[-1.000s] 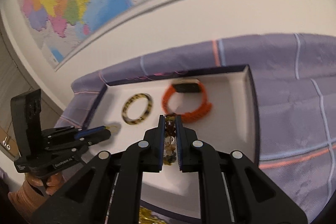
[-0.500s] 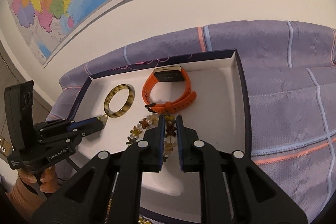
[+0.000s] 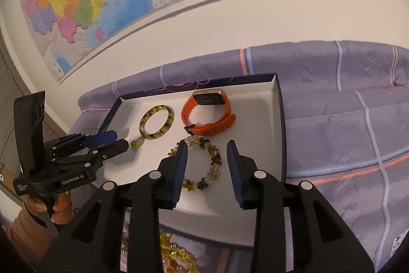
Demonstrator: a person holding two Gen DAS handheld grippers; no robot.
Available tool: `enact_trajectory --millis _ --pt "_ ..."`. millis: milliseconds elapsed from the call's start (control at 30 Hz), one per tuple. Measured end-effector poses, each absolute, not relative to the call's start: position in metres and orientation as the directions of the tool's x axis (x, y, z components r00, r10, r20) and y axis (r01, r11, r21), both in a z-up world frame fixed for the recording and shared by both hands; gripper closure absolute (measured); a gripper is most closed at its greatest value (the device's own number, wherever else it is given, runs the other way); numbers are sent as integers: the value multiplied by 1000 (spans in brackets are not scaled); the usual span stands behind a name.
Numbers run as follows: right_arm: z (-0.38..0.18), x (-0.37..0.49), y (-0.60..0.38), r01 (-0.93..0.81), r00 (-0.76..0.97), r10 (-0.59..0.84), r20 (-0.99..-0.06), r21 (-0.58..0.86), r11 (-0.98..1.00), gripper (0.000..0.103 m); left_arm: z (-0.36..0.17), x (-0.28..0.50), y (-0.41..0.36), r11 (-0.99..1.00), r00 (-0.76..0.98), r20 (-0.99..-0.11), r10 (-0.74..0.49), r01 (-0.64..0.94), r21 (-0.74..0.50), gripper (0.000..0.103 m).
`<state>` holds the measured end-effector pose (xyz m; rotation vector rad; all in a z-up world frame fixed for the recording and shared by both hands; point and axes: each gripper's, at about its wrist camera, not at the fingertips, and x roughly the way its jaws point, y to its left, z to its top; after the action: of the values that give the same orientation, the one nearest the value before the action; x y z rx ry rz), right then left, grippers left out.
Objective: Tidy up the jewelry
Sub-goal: 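Withdraw both tools from the box toward the remaining necklaces, then lift a beaded necklace with the right tool while the left tool approaches the pile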
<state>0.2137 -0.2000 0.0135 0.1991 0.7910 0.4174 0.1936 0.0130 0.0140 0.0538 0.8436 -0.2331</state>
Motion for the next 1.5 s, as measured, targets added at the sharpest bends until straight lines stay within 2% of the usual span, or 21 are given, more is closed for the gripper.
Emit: enact_trajectory --millis 67,367,600,1000,1033,1100,1133,1233,1267,1300,1400,1500 --pt "16 207 -199 -309 622 447 -643 323 895 70 18 186 14 974 654 -736 -175 223 -34 56" --pt "24 148 -183 -476 570 516 -639 255 842 70 37 135 24 965 699 -685 -203 260 -20 56" --pt "0 102 -157 -581 476 522 -708 192 791 72 24 91 25 946 671 -695 -259 322 -42 56" --pt "-27 104 -160 -520 485 419 -768 132 844 73 -12 66 21 932 593 -747 -299 349 -96 56" --pt "-27 103 -159 -521 489 409 -771 119 845 74 -13 65 21 932 590 -749 -300 348 -99 56" --pt "-27 100 -159 -528 497 385 -777 81 845 89 -15 64 20 932 586 -751 -303 348 -104 56" --pt "-28 100 -160 -525 502 372 -781 67 848 92 -16 63 20 931 585 -751 -305 349 -105 56" --pt "-24 95 -173 -511 501 390 -773 100 854 92 -17 63 20 930 584 -750 -310 350 -112 56" --pt "-21 92 -179 -502 508 395 -766 110 858 97 -17 62 21 930 584 -750 -312 349 -115 56" --pt "-18 90 -186 -495 509 413 -755 136 858 97 -17 62 21 930 583 -750 -312 347 -117 56" --pt "2 80 -211 -475 528 490 -693 238 847 97 -19 62 22 930 579 -753 -314 346 -122 56" --pt "18 71 -224 -468 553 521 -650 275 840 97 -20 61 22 931 578 -753 -314 344 -124 56"
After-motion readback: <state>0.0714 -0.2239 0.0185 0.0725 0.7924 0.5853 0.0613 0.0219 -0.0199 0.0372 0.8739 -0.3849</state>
